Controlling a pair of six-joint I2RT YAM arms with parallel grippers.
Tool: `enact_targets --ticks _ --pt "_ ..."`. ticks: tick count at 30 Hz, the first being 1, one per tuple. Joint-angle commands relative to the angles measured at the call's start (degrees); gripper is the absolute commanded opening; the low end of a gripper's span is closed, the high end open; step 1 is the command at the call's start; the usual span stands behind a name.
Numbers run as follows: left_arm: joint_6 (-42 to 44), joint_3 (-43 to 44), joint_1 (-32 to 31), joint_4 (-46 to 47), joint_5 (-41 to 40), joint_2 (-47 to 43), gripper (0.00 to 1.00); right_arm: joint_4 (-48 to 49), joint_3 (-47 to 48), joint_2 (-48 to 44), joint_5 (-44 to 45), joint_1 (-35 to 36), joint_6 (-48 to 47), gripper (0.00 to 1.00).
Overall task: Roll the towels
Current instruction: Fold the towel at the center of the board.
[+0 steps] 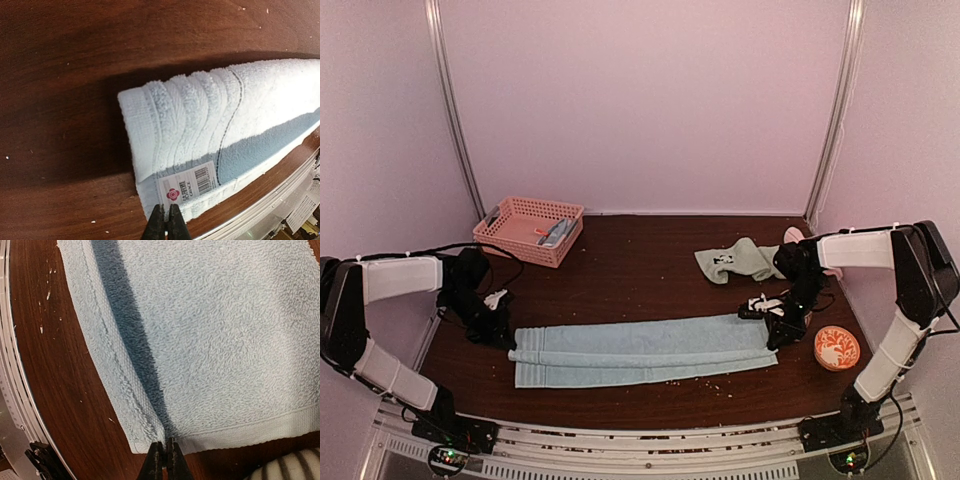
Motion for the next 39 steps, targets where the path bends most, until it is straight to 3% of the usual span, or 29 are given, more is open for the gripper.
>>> enact_targets --ticks 1,13,21,39 --pt "0.3 3.0 -0.1 -3.4 -0.7 -1.8 0.0 -1.5 0.9 -2.0 1.8 0.3 -0.9 0.0" --pt "0.7 2.0 -0.8 -6.2 2.9 -5.5 0.0 -3.4 0.1 -5.5 4.2 0.3 -2.0 0.0" --pt "0.5 0.2 -7.0 -6.0 3.6 -3.4 0.0 -4.3 1.1 -6.1 5.4 0.3 -2.4 0.0" --pt "-0.6 -1.3 -14.6 -5.7 -0.2 3.4 0.0 -2.5 -4.4 -5.8 8.7 0.3 -4.0 0.0"
